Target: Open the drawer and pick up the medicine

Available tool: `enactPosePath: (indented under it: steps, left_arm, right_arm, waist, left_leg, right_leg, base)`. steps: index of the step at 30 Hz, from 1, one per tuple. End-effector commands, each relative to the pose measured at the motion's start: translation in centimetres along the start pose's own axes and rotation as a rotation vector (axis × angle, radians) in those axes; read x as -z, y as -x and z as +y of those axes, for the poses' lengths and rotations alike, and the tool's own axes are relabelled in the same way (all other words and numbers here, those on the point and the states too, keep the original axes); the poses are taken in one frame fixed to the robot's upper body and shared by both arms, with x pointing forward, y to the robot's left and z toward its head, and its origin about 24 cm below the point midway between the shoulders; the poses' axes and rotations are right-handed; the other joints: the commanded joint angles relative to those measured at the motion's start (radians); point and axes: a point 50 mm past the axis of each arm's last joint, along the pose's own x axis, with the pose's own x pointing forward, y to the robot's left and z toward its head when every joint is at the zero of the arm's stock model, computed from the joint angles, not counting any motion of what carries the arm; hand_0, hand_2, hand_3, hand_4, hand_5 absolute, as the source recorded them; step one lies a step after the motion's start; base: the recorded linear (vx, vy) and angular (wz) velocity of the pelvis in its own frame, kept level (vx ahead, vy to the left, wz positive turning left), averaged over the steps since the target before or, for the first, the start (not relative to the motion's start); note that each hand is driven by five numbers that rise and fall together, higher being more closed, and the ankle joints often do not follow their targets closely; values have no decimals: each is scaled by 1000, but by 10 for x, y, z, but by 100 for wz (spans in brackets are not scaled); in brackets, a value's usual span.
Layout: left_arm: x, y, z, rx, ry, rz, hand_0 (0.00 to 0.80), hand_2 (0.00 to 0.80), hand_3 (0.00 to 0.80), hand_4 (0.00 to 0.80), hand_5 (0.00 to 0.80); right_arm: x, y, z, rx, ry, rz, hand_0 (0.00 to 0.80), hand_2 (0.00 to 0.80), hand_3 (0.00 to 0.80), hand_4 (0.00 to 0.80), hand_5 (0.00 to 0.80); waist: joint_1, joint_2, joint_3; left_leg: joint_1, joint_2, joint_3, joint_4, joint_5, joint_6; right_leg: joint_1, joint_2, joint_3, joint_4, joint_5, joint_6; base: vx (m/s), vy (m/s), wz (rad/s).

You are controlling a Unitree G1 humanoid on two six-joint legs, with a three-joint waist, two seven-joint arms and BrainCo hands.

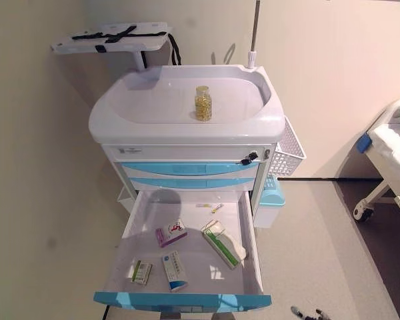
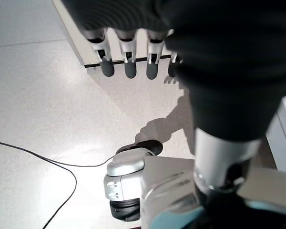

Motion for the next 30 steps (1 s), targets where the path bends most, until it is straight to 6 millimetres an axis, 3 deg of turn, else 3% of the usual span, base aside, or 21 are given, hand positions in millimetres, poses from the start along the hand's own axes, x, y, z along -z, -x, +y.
enactPosePath:
  steps: [1, 7, 12, 19, 30]
  left_arm:
    - [0, -1, -6, 12, -12, 15, 0, 0, 0, 0, 0]
    - [0, 0, -7, 24, -17, 13, 0, 0, 0, 0, 0]
    - [-8, -2, -2, 16, -22, -14, 0, 0, 0, 0, 0]
    - [-35, -4, 18, -50, 23, -112, 0, 0, 0, 0, 0]
    - [-62, -4, 29, -91, 70, -216, 0, 0, 0, 0, 0]
  right_arm:
    - [-13, -2, 13, -56, 90, -33, 0, 0, 0, 0, 0]
    - [-9, 1, 24, -128, 234, -34, 0, 0, 0, 0, 0]
    - [-19, -1, 26, -148, 291, -69, 0, 0, 0, 0, 0]
    - [-61, -5, 22, -128, 319, -194, 0, 0, 0, 0, 0]
    - [-96, -8, 10, -67, 307, -285, 0, 0, 0, 0, 0]
  waist:
    - [-2, -38, 1]
    - [0, -43, 21]
    - [-4, -40, 73]
    - [12, -35, 215]
    - [26, -25, 282]
  left_leg:
    - [-20, -13, 17, 55, -69, 5]
    - [-22, -17, 14, 92, -90, 11]
    - [-50, -33, 9, 157, -113, 23]
    - [-228, -79, 30, 379, -164, 64]
    - [-547, -105, 24, 694, -237, 99]
  right_leg:
    - [-82, 7, -12, 32, 38, 19]
    - [-92, 1, -8, 94, 9, 14]
    - [-134, -12, 3, 173, -13, 9]
    - [-337, -50, 63, 406, -41, 13]
    - [-622, -107, 98, 693, -105, 1]
  base:
    - [0, 0, 0]
    - [5, -2, -1]
    - [-65, 37, 1]
    - [-198, 79, -10]
    - [-126, 58, 2]
